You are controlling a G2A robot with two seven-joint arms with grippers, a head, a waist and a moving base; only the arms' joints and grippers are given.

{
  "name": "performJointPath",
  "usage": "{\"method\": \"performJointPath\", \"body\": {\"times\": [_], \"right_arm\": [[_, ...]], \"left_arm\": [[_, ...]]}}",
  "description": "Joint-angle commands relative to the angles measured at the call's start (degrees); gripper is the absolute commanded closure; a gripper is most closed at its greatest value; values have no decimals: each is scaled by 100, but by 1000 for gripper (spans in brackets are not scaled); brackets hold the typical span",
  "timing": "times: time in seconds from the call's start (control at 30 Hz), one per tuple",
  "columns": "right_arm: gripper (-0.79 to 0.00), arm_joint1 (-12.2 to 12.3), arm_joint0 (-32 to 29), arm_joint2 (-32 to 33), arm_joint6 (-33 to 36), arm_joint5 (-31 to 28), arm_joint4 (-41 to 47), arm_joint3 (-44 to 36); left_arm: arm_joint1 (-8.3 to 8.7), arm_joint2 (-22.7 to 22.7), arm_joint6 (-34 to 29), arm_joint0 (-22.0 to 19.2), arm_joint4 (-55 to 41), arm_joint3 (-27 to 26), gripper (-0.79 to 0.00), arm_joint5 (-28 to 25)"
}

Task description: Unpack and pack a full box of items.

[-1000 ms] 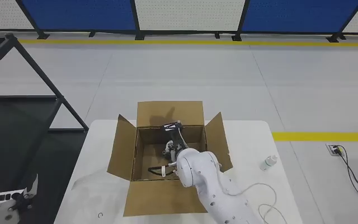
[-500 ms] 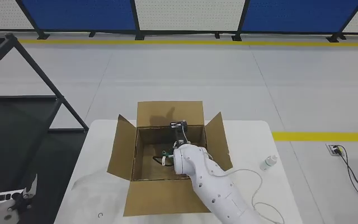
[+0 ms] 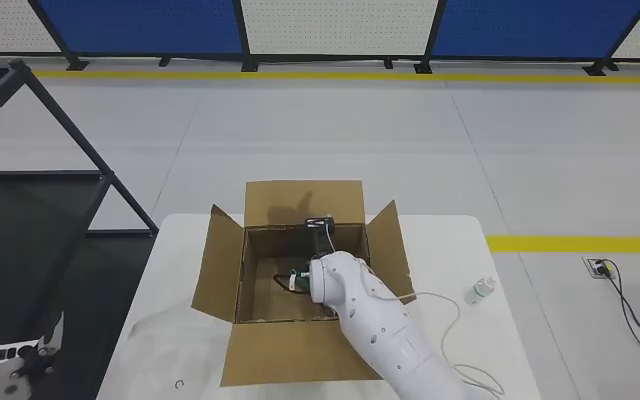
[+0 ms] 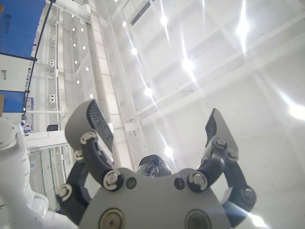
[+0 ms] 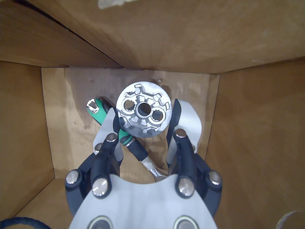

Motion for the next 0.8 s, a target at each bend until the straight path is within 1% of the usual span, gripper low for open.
{"method": "performJointPath", "body": {"times": [0.0,0.13,0.27,0.4,0.53,0.63,0.77], "right_arm": [[-785,-11,-3,13,-21,18,-6,-4],[-785,-5,-78,48,-53,100,-101,-183],[-785,60,-365,113,26,261,-335,-857],[-785,236,-955,286,357,294,-825,-2106],[-785,446,-1765,519,831,149,-1497,-3738],[-785,572,-2379,700,978,-196,-1829,-4962],[-785,684,-3104,825,750,-776,-2059,-6345]], "left_arm": [[-7,6,0,-8,11,3,-785,0],[-21,21,-4,-23,30,-9,-785,20],[-33,61,5,-47,76,-17,-785,40],[-43,132,30,-82,135,-23,-785,77],[-51,202,42,-122,215,-41,-785,100],[-55,244,49,-156,269,-45,-785,134],[-60,275,53,-192,314,-51,-785,166]]}}
